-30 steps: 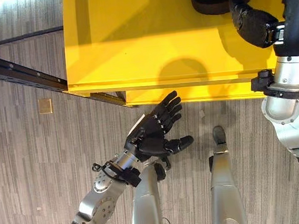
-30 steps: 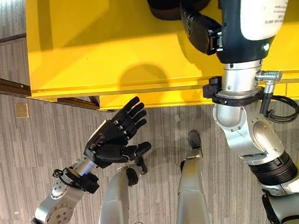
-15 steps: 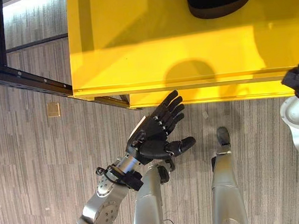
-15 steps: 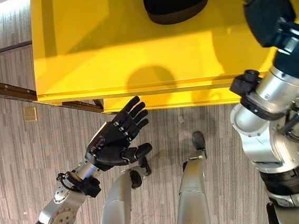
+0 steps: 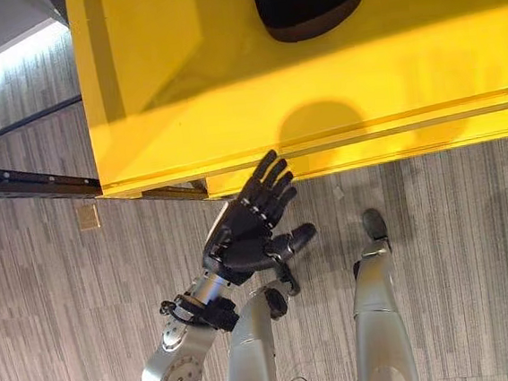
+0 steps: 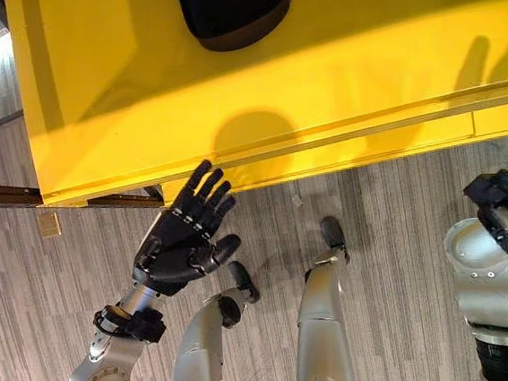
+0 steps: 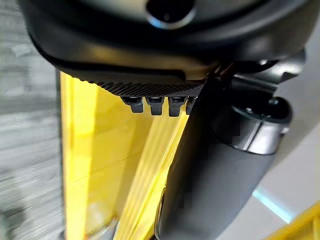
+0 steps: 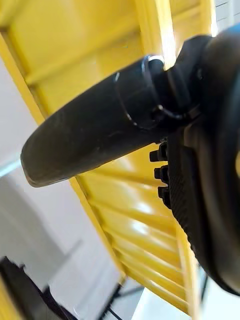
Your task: Move parts from the plastic box to the shelf.
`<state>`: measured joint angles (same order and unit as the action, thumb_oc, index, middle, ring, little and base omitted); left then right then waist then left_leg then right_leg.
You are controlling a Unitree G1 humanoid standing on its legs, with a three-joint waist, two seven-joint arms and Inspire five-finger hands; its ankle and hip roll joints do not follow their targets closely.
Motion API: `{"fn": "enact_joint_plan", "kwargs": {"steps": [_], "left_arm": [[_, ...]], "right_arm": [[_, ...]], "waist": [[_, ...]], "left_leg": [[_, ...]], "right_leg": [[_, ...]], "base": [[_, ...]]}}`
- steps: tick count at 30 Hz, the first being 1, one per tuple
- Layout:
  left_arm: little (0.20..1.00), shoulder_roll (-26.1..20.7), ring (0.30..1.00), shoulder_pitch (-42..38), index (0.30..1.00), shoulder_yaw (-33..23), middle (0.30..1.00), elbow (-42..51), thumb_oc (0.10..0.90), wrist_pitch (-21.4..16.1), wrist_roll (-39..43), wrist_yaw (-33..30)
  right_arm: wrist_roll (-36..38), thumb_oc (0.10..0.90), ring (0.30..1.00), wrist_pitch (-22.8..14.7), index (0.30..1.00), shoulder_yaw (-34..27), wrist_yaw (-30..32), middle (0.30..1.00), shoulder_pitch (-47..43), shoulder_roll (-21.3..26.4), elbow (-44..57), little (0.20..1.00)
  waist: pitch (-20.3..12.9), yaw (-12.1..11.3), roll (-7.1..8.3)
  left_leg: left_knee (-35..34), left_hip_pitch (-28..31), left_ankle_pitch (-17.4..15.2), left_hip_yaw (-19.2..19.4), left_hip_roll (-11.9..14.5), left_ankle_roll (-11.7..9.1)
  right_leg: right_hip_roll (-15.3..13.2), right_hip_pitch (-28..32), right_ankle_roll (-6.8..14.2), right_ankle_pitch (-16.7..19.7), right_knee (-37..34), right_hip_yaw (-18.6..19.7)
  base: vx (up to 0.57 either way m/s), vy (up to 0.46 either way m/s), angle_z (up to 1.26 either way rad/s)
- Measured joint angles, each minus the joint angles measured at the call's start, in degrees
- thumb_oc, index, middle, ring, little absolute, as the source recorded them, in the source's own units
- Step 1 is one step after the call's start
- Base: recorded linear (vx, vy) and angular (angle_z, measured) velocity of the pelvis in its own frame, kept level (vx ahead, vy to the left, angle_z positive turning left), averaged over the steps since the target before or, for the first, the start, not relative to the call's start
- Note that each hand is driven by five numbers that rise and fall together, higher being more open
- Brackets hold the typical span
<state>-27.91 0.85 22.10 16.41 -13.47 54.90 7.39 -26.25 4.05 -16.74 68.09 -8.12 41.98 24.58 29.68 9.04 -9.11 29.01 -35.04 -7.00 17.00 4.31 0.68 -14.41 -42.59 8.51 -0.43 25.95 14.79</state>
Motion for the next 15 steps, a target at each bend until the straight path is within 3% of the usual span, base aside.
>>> {"fn": "enact_joint_plan", "kwargs": {"steps": [3, 6, 10, 15], "left_arm": [[1.000, 0.47, 1.000, 0.45, 1.000, -0.34, 1.000, -0.09, 0.900, -0.39, 0.47, -3.47], [1.000, 2.55, 1.000, 2.61, 1.000, -1.45, 1.000, -0.06, 0.900, -0.96, 1.15, -2.82], [1.000, 2.73, 1.000, 3.29, 1.000, -1.75, 1.000, -0.19, 0.900, -1.74, 1.01, -3.84], [1.000, 6.92, 1.000, 7.18, 1.000, -7.58, 1.000, -2.91, 0.900, -6.39, 0.93, -6.79]], "right_arm": [[1.52, 0.900, 1.000, 0.00, 1.000, 0.22, 0.14, 1.000, 2.33, -0.03, -0.33, 1.000], [0.47, 0.900, 1.000, 3.57, 1.000, -0.13, 0.48, 1.000, 4.21, -0.04, -0.83, 1.000], [1.51, 0.900, 1.000, 4.00, 1.000, -0.48, 0.54, 1.000, 5.74, -0.35, -4.38, 1.000], [18.69, 0.900, 1.000, -1.08, 1.000, -2.92, 0.54, 1.000, 12.26, -12.10, -20.64, 1.000]], "waist": [[0.01, -0.15, 0.02], [0.01, 0.24, 0.03], [0.05, 0.18, 0.10], [0.27, 0.55, 0.45]], "left_leg": [[-0.58, 0.00, 0.46, -0.19, 0.67, -0.76], [-1.13, 0.03, 0.72, -0.49, 1.18, -1.21], [-0.99, 0.13, 0.92, -1.12, 1.78, -1.52], [-0.48, 0.37, 0.37, -2.75, 2.82, -1.99]], "right_leg": [[0.65, -0.39, 0.23, -0.16, 0.33, -0.37], [1.15, -0.36, 0.26, -0.21, 0.22, -0.89], [1.90, -0.02, 0.17, -0.32, 0.50, -1.45], [2.88, 1.08, -0.03, -0.78, 1.04, -3.10]], "base": [[-0.03, -0.113, -0.02], [0.00, -0.078, -0.02], [0.00, -0.079, 0.01], [0.01, -0.109, 0.04]]}}
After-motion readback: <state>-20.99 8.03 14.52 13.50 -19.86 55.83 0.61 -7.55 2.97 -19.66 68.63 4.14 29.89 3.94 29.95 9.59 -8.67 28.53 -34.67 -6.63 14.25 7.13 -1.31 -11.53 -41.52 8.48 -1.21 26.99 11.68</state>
